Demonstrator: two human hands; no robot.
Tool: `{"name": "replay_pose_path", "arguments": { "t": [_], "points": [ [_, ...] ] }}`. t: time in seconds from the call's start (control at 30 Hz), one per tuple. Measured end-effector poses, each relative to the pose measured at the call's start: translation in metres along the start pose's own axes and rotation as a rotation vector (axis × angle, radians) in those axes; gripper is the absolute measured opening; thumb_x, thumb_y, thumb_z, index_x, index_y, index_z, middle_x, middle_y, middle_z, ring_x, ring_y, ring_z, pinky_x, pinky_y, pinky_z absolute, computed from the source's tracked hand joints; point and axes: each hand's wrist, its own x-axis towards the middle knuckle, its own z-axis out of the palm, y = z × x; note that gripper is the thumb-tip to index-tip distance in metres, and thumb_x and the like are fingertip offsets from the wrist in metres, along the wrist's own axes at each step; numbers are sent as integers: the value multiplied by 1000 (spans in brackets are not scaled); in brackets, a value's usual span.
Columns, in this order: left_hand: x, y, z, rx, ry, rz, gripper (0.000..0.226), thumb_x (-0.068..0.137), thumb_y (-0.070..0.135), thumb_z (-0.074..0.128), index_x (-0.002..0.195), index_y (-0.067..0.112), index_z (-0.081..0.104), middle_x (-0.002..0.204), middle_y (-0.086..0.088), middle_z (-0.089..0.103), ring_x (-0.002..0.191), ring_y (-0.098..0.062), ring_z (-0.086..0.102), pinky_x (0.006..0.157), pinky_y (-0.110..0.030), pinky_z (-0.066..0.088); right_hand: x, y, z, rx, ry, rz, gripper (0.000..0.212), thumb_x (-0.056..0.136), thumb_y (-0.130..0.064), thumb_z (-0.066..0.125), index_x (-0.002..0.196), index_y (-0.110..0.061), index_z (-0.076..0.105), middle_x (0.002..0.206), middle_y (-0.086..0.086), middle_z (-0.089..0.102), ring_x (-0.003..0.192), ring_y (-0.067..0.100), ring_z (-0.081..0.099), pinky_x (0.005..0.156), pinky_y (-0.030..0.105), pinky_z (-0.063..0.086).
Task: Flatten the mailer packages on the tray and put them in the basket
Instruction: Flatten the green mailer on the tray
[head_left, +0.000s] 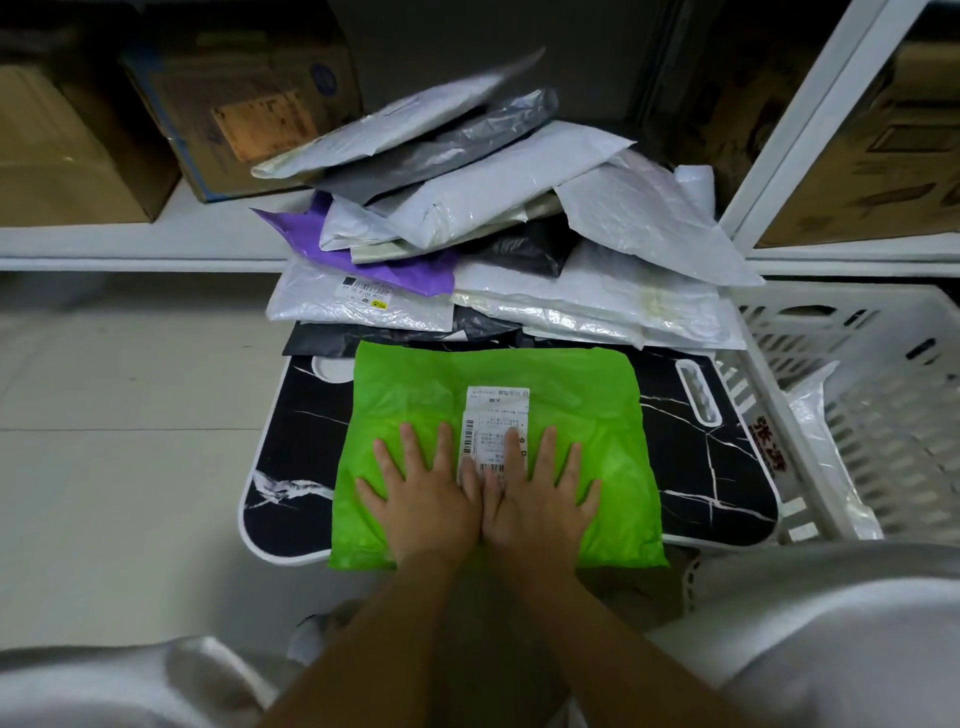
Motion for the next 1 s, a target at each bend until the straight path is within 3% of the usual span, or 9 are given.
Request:
{"name": "replay_pose_path", "arguments": {
  "t": [0.13,0.27,0.37,0.43,0.57,0.63,0.73,0.83,1.0],
  "points": [
    [3,-1,-7,17,-13,53,59,96,55,18,151,33,18,160,-8,11,148,-29,0,116,-55,2,10,6,-12,-54,44,-64,62,88,-61,32,139,-29,47,132,7,54,116,31,51,93,53,37],
    [13,2,-15,15,-19,131,58,96,52,24,145,23,34,157,-9,22,147,-26,9,117,-51,9,37,17,-27,-129,69,-166,63,91,-66,24,133,-26,47,126,1,47,118,22,41,98,49,27],
    [19,5,-16,38,-62,140,58,94,58,22,140,26,36,159,-2,14,147,-34,1,113,-62,9,46,17,-23,-73,-4,-128,65,90,-70,22,137,-31,43,149,5,32,143,31,17,110,62,9],
    [24,8,-16,60,-90,114,64,91,65,19,142,28,29,160,1,12,146,-37,2,109,-66,12,52,18,-20,-22,-80,-95,68,89,-72,23,141,-32,37,160,4,14,147,36,1,110,66,4],
    [40,15,-23,143,-79,98,74,85,75,19,148,34,19,147,0,33,132,-33,28,100,-61,28,69,19,-23,-22,-117,-75,68,88,-71,25,139,-28,38,152,5,30,140,35,21,108,66,15],
    [50,20,-27,202,-77,93,78,84,77,17,147,32,26,143,-3,36,130,-32,30,103,-61,25,72,19,-25,-16,-83,-89,66,89,-71,25,139,-31,38,142,4,39,134,32,29,108,66,17],
    [56,22,-25,243,-49,95,79,84,77,16,144,29,34,148,-12,30,141,-35,18,111,-61,11,75,20,-26,-43,-77,-92,65,89,-72,24,143,-37,35,145,7,36,139,35,23,110,68,7],
    [59,20,-21,223,-77,144,75,87,73,15,144,28,33,160,-10,5,146,-38,-6,111,-65,7,80,17,-27,-49,-91,-77,60,90,-71,26,139,-39,39,153,11,26,146,41,2,110,69,0],
    [71,24,-24,192,-214,98,84,84,79,13,151,28,12,161,-7,-6,143,-46,0,106,-70,15,89,16,-26,-57,-181,-27,73,89,-73,24,149,-31,23,162,12,-6,143,50,-6,109,70,6]
  ]
}}
